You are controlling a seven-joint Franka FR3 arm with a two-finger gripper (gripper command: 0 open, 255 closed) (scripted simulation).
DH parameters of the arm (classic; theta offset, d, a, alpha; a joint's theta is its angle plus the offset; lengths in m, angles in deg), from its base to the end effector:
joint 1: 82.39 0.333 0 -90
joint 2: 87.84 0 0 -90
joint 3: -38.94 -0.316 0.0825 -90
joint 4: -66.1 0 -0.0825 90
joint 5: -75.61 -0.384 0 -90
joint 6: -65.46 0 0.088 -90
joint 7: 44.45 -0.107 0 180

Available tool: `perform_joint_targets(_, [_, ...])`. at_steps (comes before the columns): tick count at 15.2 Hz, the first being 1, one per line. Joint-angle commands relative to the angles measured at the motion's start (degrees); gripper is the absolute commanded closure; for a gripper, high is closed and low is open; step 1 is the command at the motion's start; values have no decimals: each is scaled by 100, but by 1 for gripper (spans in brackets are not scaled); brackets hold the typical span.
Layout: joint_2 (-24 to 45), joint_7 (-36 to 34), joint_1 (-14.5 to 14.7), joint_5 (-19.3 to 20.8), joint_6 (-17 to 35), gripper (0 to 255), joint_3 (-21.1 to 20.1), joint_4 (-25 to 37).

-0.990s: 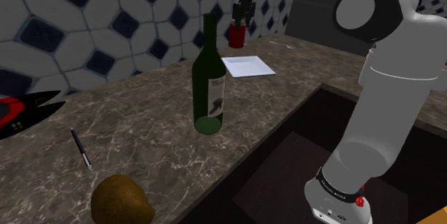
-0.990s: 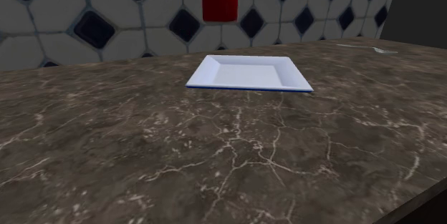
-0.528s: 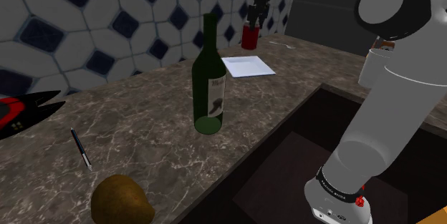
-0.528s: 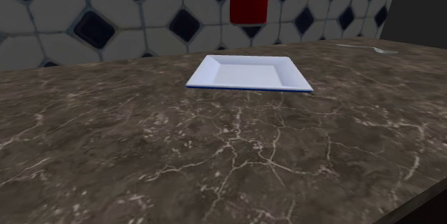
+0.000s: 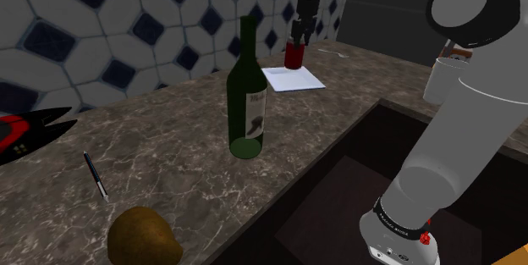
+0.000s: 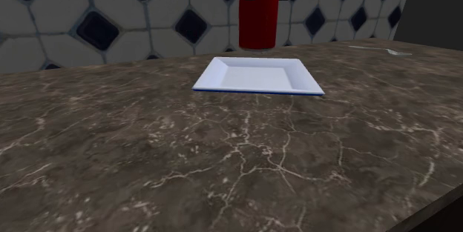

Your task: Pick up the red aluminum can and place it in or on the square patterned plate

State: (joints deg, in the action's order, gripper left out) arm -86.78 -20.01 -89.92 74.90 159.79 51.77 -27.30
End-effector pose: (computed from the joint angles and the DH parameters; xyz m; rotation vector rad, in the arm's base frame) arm 0.5307 -0.1945 0.5929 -3.1313 -0.1101 -0.0023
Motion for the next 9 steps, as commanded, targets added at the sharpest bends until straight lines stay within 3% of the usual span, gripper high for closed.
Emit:
perform_joint_targets(1, [-33, -9, 5, 7, 153, 255, -5, -180])
perform_joint_targets(9, [-76, -12, 9, 16, 747, 255, -9, -817])
